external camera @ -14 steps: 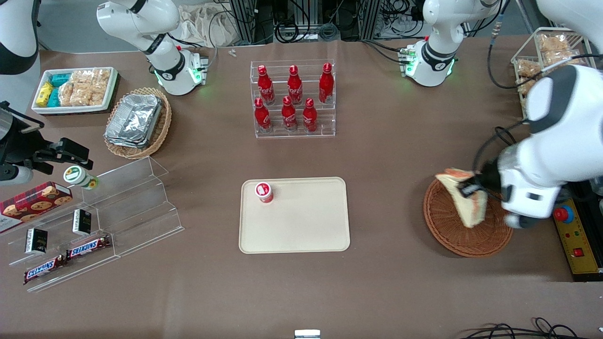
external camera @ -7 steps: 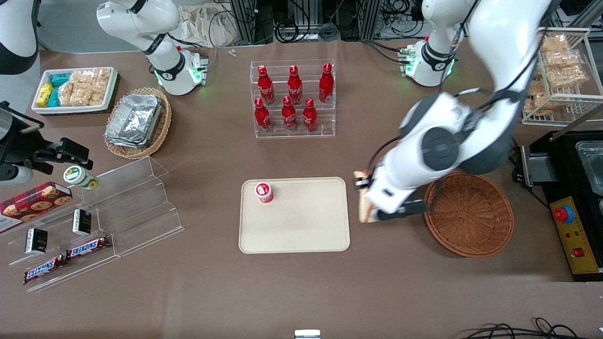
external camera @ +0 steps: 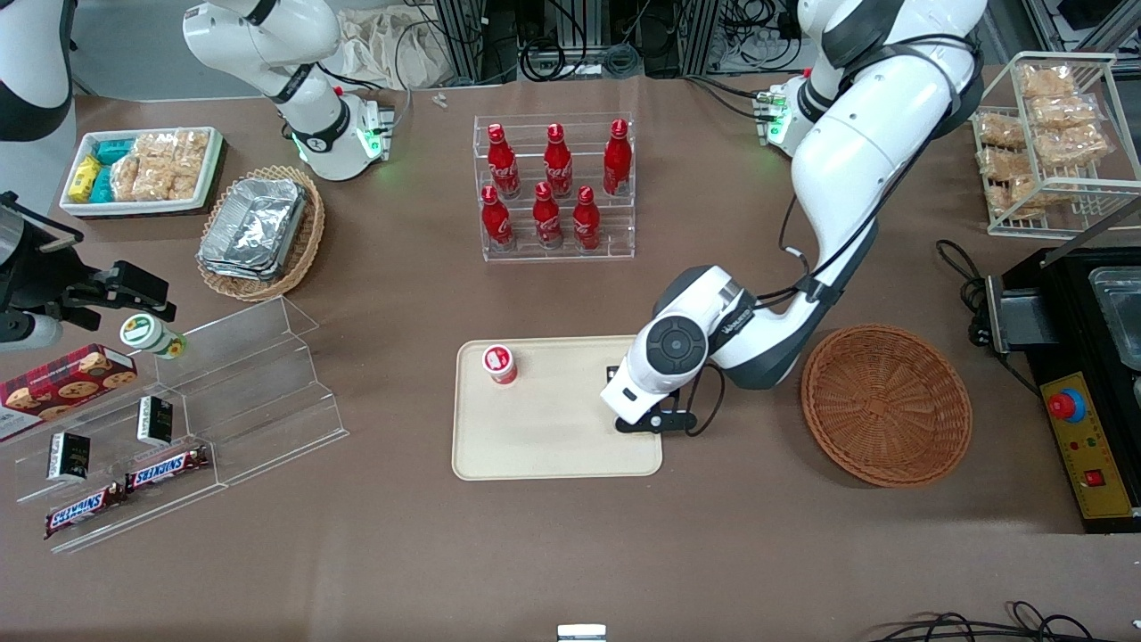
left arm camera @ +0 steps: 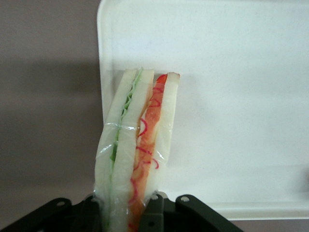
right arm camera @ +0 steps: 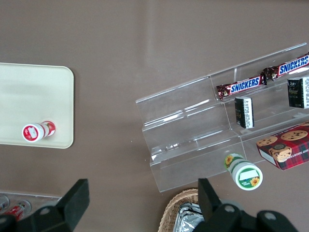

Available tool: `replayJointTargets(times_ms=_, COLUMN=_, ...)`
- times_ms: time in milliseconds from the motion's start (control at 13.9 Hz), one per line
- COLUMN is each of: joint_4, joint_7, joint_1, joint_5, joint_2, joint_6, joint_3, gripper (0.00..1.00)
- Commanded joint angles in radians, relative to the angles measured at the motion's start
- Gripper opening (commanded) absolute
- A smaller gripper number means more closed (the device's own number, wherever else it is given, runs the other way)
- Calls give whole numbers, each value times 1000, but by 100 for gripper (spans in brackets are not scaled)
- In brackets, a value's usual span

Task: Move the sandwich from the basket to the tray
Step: 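Carry the sandwich over the cream tray and lower it onto it, then open the left gripper and withdraw it back toward the basket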

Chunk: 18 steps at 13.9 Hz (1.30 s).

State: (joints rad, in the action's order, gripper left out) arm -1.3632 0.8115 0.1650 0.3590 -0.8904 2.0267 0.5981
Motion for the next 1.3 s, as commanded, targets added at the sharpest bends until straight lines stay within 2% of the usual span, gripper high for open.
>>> replayJointTargets(times_ms=0, joint_4=18, joint_7=40, joint_1=51, joint_5=21, joint_2=-5, joint_6=36, joint_3=-46, gripper=0)
replayJointTargets(times_ms=144, joint_4=19, joint_7=51, joint_1=94, joint_5=17, joint_2=-7, joint_6=49, joint_3=-96, gripper=3)
replayJointTargets(times_ms=216, joint_4=19, joint_7=58, joint_1=96, joint_5=15, joint_2=-8, joint_6=49, joint_3=-98, gripper=13)
replayJointTargets(times_ms=361, joint_4=19, joint_7=77, joint_1=94, joint_5=15, joint_2=-8, joint_6=49, joint_3=-98, gripper=46)
replayJointTargets(times_ms=433, joint_4=19, joint_7=77, joint_1=94, joint_5=18, joint_2=-7, joint_6=49, joint_3=-98, gripper=89)
replayJointTargets(times_ms=505, joint_4=21, joint_7=75, joint_1=91, joint_5=15, joint_2=-2, joint_6=49, joint_3=-98, gripper=100)
replayJointTargets(times_ms=794, joint_4=44, joint_7=80, joint_1=82, joint_5=8, joint_2=24, joint_6=47, joint_3=-98, gripper=100)
replayJointTargets(times_ms=1010, joint_4=47, joint_7=83, joint_1=79, joint_5=6, joint_2=103, joint_6=14, joint_3=-98, gripper=100)
replayJointTargets(times_ms=1227, joint_4=47, joint_7=118, joint_1=15, joint_5=-11, joint_2=172, joint_6=-28, joint_3=-90, gripper=100)
